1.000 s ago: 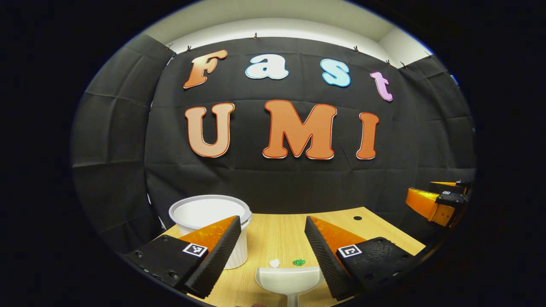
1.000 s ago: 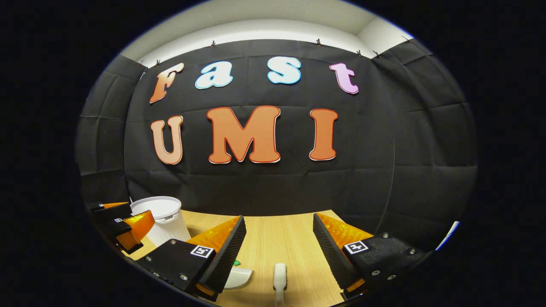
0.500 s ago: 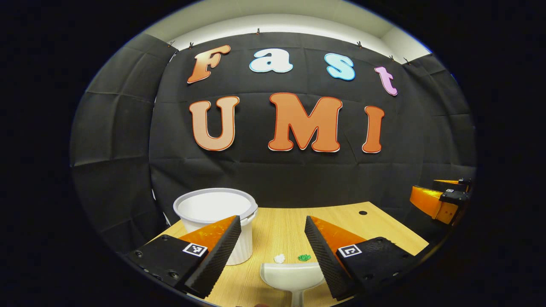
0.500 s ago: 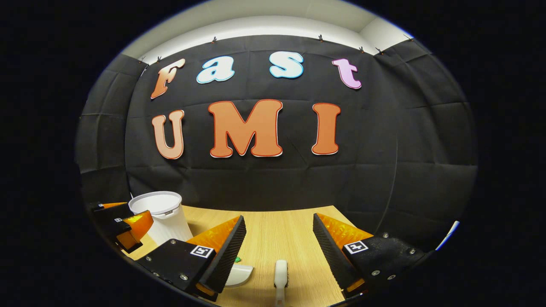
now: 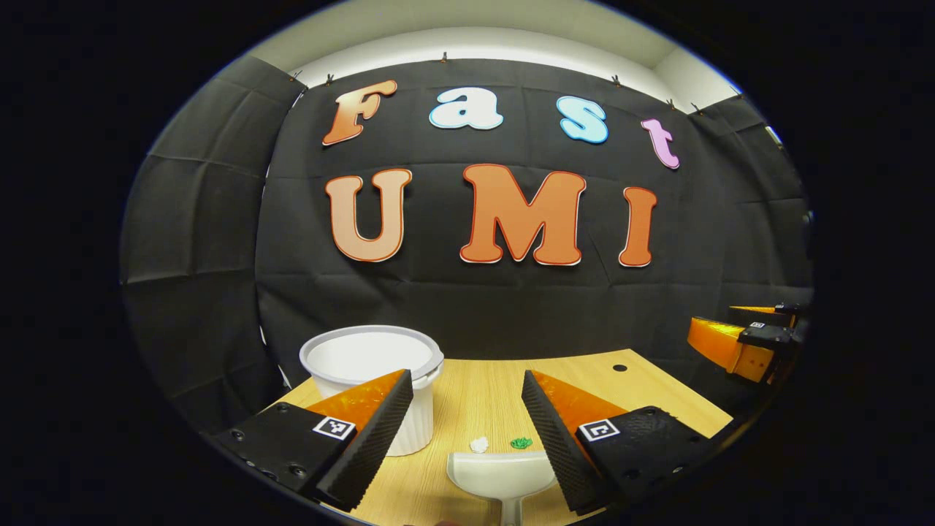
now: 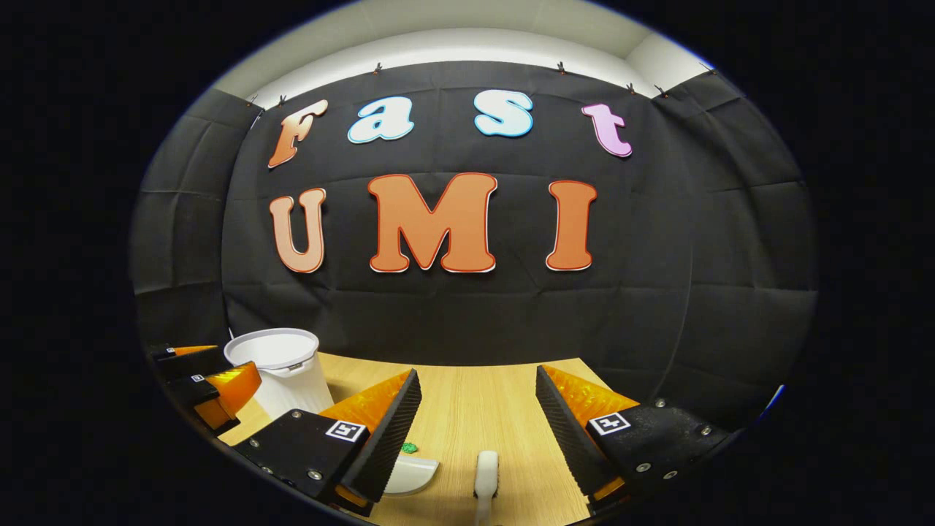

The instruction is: Pick up the small broom and dustpan from the desktop, sweep the trash into the dustpan with the broom, and then empty the trash into the garbage bin.

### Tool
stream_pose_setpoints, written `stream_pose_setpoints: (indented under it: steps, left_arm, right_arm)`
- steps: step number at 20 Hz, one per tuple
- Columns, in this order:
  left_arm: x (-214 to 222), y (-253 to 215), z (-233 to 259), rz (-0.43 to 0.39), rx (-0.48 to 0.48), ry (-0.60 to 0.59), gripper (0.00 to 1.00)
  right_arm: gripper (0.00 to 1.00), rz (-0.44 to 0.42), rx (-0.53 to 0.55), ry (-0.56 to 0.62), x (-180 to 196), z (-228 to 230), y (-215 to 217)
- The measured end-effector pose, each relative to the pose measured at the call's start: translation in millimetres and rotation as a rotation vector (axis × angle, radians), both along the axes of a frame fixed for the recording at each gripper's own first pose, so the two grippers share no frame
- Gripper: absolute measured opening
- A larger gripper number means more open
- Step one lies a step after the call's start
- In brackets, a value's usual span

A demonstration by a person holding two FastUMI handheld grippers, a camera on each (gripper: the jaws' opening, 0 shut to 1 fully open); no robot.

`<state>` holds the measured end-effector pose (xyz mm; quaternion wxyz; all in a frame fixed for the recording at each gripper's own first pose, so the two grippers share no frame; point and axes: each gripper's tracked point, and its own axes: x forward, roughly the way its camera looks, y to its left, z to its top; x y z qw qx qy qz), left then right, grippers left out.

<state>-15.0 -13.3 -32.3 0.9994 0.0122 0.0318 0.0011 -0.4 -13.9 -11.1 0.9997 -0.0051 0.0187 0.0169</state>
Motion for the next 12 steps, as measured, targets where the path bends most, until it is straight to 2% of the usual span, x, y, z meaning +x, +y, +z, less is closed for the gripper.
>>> stream_pose_setpoints:
  steps: [3, 7, 9, 12]
  left_arm:
    - [2, -3, -10, -0.006, 0.004, 0.028, 0.95]
    - [9, -11, -58, -0.028, -0.013, 0.156, 0.95]
    - [11, -17, -93, -0.041, -0.037, 0.257, 0.95]
    - [3, -27, -169, -0.063, -0.067, 0.501, 0.96]
  right_arm:
    - [0.95, 0.01, -0.015, 0.011, -1, -6, 1]
    - [0.95, 0.0, -0.03, 0.031, -4, -16, -8]
    - [0.95, -0.013, -0.023, 0.052, -4, -24, -18]
    - [0.95, -0.043, -0.01, 0.089, -6, -40, -38]
